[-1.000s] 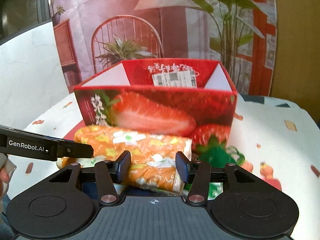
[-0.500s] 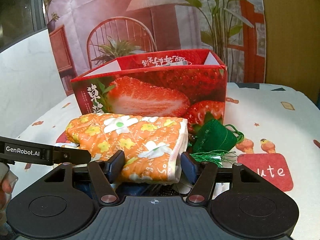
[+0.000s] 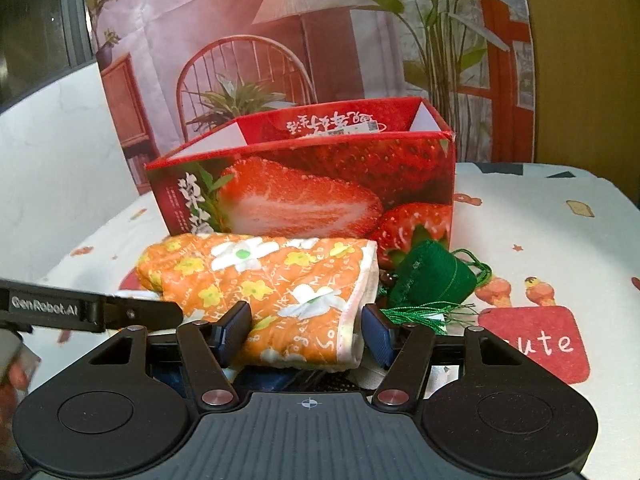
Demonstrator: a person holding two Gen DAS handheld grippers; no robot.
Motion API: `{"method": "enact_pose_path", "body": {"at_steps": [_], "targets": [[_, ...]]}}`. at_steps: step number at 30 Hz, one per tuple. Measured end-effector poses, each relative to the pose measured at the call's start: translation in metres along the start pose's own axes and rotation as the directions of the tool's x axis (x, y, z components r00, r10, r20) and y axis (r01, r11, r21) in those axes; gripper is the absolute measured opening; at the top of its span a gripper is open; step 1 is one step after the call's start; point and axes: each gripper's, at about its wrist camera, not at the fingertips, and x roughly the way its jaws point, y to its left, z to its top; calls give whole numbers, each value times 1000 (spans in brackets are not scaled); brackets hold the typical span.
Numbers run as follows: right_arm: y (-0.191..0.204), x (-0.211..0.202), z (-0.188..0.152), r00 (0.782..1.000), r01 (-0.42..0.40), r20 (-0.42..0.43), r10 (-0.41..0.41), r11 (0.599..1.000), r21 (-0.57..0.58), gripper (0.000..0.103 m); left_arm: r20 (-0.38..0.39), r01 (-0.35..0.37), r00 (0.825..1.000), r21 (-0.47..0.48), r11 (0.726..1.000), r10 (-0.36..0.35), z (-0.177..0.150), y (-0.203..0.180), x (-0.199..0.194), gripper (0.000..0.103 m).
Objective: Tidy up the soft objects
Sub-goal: 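Grasp the orange floral cloth with left gripper while right gripper grasps it too, then lift the orange floral cloth with both grippers and carry it over the box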
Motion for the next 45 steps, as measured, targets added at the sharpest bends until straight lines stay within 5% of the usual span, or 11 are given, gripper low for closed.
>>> {"method": "enact_pose_path", "body": {"at_steps": [10, 22, 39, 45], "targets": [[-28, -23, 12, 999, 6, 52, -13, 993, 118, 57, 10, 3, 1000, -4, 1000, -3, 0, 0, -3, 57], [-14, -3, 10, 1000, -20, 7, 19, 998, 66, 56, 8, 13, 1000, -14, 1000, -12, -3, 3, -2, 56], [2, -7, 10, 999, -54, 4, 55, 998, -36, 16, 59, -2, 998, 42, 999, 0, -4, -5, -15, 36], [6, -17, 18, 997, -52, 53, 55, 997, -66, 15, 117, -8, 993, 81, 997, -1, 0, -13, -32, 34]]}}
